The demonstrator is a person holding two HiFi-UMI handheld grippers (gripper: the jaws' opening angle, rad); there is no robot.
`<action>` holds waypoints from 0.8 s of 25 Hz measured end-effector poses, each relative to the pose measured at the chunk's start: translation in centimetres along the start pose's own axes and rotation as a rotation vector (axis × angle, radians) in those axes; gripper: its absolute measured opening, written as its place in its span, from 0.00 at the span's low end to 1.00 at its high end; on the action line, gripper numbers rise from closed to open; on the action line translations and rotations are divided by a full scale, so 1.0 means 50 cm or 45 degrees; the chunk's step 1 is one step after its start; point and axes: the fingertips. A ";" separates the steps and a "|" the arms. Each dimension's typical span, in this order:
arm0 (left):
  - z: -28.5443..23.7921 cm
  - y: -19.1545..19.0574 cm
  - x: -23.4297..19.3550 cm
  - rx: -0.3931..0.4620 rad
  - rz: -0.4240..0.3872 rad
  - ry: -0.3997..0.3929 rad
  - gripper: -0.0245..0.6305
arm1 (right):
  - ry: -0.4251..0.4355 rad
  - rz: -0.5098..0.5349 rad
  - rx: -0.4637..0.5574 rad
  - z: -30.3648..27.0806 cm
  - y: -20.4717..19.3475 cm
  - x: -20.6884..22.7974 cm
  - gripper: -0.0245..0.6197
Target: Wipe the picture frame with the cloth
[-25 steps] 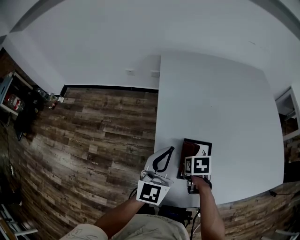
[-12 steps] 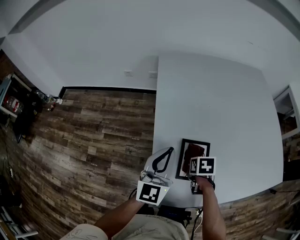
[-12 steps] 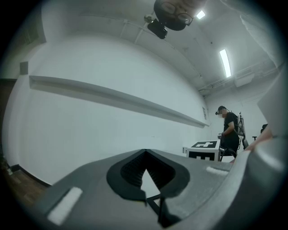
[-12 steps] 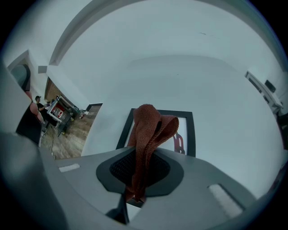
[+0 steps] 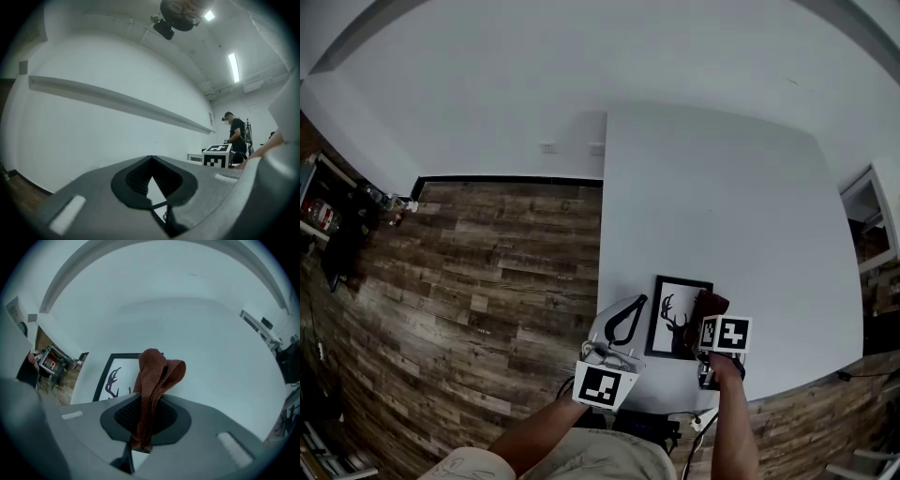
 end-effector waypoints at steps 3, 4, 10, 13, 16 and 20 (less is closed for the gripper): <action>-0.003 -0.003 0.006 -0.004 0.003 -0.007 0.04 | -0.012 -0.016 0.007 0.010 -0.003 0.020 0.13; -0.005 -0.005 0.007 -0.004 0.003 -0.009 0.04 | -0.021 -0.012 0.011 0.013 -0.003 0.025 0.13; -0.008 -0.007 0.013 -0.003 0.003 -0.018 0.04 | -0.033 -0.020 0.011 0.013 -0.012 0.033 0.13; -0.008 -0.004 0.013 -0.003 0.003 -0.015 0.04 | -0.021 -0.022 0.013 0.015 -0.010 0.032 0.13; -0.008 -0.001 0.009 0.001 -0.004 -0.010 0.04 | -0.009 -0.011 0.025 0.024 -0.007 0.021 0.13; -0.006 0.000 0.005 0.004 -0.011 -0.004 0.04 | 0.050 0.016 0.066 0.045 -0.003 -0.028 0.13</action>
Point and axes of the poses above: the fingertips, and each gripper's own axes: z backward along the fingers, x to its right, y out of its top, and after that the axes turned 4 degrees about z, right-handed
